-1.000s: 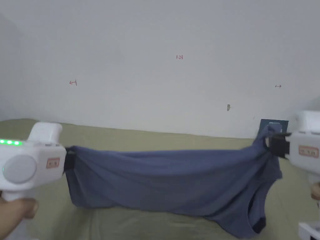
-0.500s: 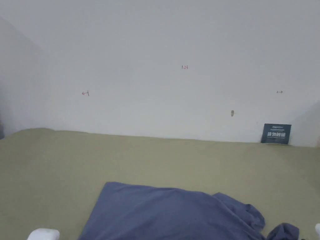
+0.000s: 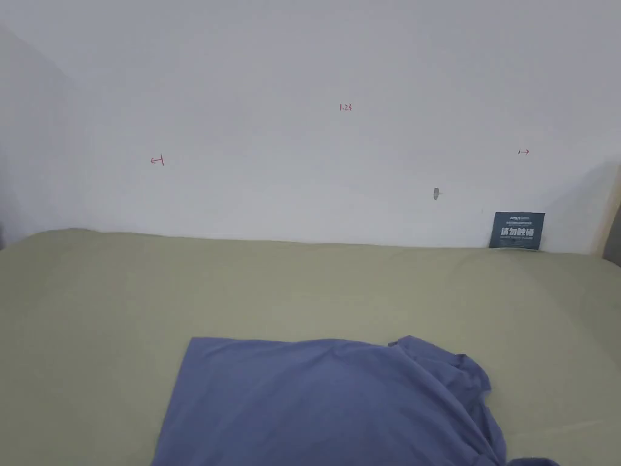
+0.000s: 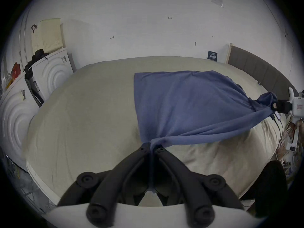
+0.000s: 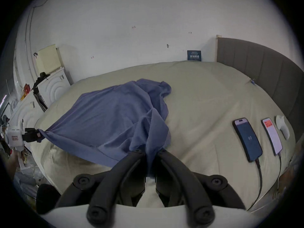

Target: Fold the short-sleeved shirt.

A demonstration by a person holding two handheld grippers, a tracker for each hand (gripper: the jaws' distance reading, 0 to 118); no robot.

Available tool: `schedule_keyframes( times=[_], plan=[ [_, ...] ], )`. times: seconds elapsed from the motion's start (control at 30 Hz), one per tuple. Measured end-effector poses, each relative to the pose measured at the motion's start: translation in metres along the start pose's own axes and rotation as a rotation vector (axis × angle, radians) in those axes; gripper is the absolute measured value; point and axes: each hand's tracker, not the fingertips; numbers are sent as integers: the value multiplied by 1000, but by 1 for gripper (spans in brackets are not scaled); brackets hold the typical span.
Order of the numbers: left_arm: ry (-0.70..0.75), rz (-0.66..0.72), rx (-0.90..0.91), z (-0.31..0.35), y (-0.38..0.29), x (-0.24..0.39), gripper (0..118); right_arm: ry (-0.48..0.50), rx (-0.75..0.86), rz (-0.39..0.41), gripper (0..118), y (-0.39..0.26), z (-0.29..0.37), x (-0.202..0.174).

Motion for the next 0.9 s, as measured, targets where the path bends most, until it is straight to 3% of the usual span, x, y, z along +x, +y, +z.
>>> schedule_keyframes(
  times=[0.23, 0.27, 0.3, 0.33, 0.37, 0.4, 0.43, 0.47, 0.6, 0.73, 0.83, 0.87, 0.9],
  plan=[
    [8, 16, -55, -16, -17, 4, 7, -2, -66, 11, 10, -10, -18, 1],
    [18, 23, -54, -16, -20, 6, 22, 0, -90, 10, 13, -10, -20, 1],
    [40, 36, -63, -13, -21, 9, 45, -36, -91, 22, 19, -10, -20, -1],
    [78, 63, -93, -6, -22, 11, 66, -78, -79, 47, 33, -10, -19, -2],
    [98, 95, -114, 1, -23, 12, 74, -82, -70, 65, 61, -8, -16, -3],
    [78, 154, -121, 6, -28, 13, 74, -93, -62, 73, 85, -6, -13, -4],
    [50, 223, -106, 13, -34, 14, 74, -97, -59, 75, 100, -3, -9, -5],
    [32, 284, -90, 18, -39, 16, 75, -89, -50, 66, 105, 0, -3, -5],
    [30, 435, -27, 49, -35, 25, 75, -76, 14, 22, 104, 12, 25, -13],
    [8, 326, 53, 66, -13, 42, 74, -115, 18, -33, 104, 10, 37, -26],
    [-25, 248, 50, 65, -1, 57, 72, -132, -7, 26, 100, -2, 37, -43],
    [-26, 230, 43, 63, 1, 61, 61, -131, -9, 57, 84, -6, 35, -48],
    [-13, 206, 43, 61, 3, 67, 43, -128, -24, 89, 60, -12, 31, -52]
  ],
)
